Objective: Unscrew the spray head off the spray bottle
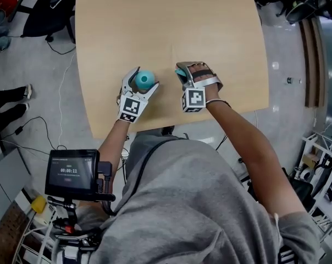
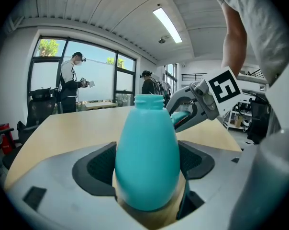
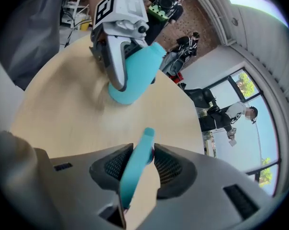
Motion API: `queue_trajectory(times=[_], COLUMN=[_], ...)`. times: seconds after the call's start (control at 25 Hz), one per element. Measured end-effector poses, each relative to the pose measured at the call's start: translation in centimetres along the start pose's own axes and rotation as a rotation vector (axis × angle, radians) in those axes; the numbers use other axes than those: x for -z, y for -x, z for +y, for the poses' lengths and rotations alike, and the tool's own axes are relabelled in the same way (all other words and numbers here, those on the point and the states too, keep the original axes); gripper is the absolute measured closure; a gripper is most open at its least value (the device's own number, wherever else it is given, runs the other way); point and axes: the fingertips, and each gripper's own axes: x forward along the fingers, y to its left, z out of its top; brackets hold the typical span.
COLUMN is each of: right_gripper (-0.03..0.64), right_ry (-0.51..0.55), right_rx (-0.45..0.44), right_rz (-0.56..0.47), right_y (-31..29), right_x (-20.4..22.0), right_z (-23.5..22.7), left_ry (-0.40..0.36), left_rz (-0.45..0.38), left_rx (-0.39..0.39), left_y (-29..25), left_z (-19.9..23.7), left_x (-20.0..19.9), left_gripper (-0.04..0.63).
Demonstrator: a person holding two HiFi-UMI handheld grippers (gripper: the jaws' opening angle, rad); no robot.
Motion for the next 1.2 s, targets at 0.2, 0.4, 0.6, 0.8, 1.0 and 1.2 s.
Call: queue_trajectory(times=[0.2,0.4,0.6,0.8,1.0,1.2], right_gripper=[0.482,0.46,0.396,0.311,0.299,0.299], right_ry=[0.001,-0.047,-0.086,-0.116,-0.209,-0.453], right_rx=[-0.074,-0.158,-0.226,-0.255,-0.212,-0.06], right_rz=[-0.012,-0.02,-0.053,-0.082,-0.099,-0.185], right_y=[-0.3,-1.6,-2.3,-2.9,-3.5,-1.7], right_x=[-1.0,-1.0,-1.9,-2.1,-1.9,-2.0], right_z=[3.8,5.6,6.9,7.3,5.5,-0.6], left_ry=[-0.015,-0.02,-0.018,-0.028,-0.026,0.014], left_rz=[0.001,-0.007,-0.002,0.006,-0.01,-0.079], left_rx=[0.048,0.11,0.131,0.11,0.051,-0.09], left_y=[0.9,1.1,1.1,1.7,3.6,7.3], left_z=[-1.4,-2.0,-1.9,-0.6,2.0,6.0], left_x=[-0.1,-0.4,-0.3,0.0,-0.3,-2.7], left_gripper=[0.222,0.222,0.222,0.222,0.222,0.222])
